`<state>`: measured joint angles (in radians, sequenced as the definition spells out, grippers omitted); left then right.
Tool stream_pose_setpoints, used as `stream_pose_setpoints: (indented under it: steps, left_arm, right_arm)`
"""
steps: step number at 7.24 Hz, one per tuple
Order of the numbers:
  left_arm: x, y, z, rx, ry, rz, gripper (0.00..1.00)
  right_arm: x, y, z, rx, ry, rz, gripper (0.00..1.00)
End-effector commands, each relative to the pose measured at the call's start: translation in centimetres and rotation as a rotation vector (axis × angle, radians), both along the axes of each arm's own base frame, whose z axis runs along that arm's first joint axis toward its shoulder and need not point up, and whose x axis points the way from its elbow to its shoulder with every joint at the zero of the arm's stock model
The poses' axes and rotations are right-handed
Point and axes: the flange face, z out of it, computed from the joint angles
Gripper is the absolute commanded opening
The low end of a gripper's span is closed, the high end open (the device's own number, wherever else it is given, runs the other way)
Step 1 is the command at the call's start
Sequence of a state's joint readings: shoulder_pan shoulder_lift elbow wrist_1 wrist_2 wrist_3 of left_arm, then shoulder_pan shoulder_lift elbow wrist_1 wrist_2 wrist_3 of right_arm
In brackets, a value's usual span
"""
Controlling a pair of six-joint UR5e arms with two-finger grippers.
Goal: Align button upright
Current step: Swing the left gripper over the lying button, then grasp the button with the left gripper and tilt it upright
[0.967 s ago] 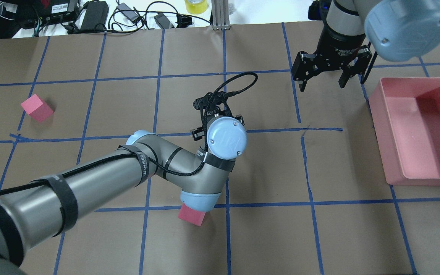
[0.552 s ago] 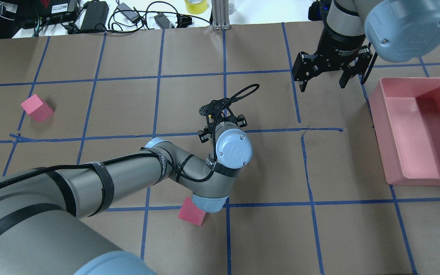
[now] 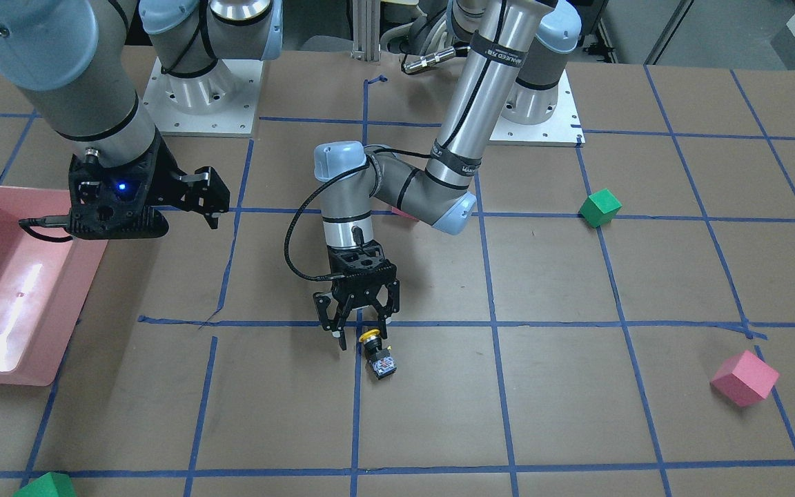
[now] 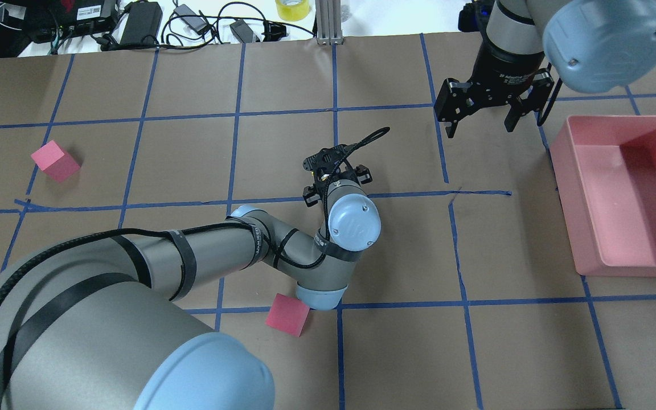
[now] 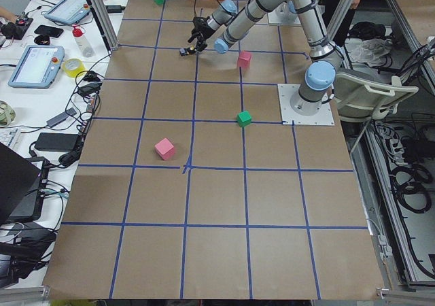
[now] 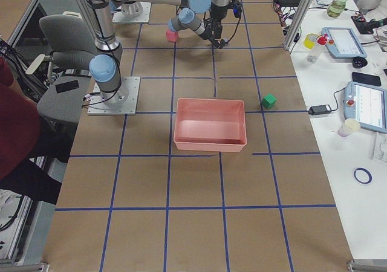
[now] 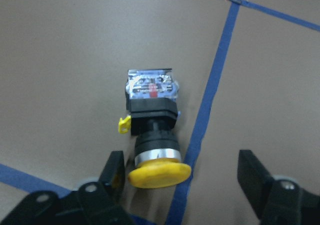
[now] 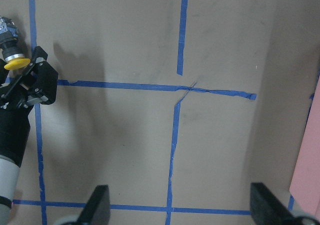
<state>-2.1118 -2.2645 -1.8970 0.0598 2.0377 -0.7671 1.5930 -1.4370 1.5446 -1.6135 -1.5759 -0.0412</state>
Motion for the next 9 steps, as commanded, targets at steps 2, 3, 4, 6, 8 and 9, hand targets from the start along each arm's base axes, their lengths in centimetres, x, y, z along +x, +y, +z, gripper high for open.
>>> stream_pose_setpoints:
  steps: [2,3,4,6,8,9]
  left_arm:
    - [0.2,0.3,0.5,-0.004,-0.025,-0.016,0.54]
    - [0.7,0.5,0.3,-0.009,-0.051,0.001,0.36]
    - [0.8,0.7,0.5,-0.008,-0.053,0.002,0.13]
    - [0.7,0.7,1.6,-0.013,-0.043,-0.002,0.0]
    - [0.0,0.4,6.3,0.033,-0.002,-0.038,0.0]
    - [0.2,-0.1,9.2,0.125,0.017,-0.059,0.0]
  right_arm:
    - [-0.1,0.0,0.0,0.001,0.005,0.001,1.0]
    - [0.1,0.1,0.0,0.001,-0.002,0.002,1.0]
    - [0.0,0.1,0.0,0.003,-0.001,0.002,1.0]
    - [0.1,0.1,0.0,0.003,-0.002,0.002,1.0]
    - [0.2,0.0,0.0,0.0,-0.004,0.002,1.0]
    - [-0.3,0.0,-0.1,0.008,0.013,0.0,1.0]
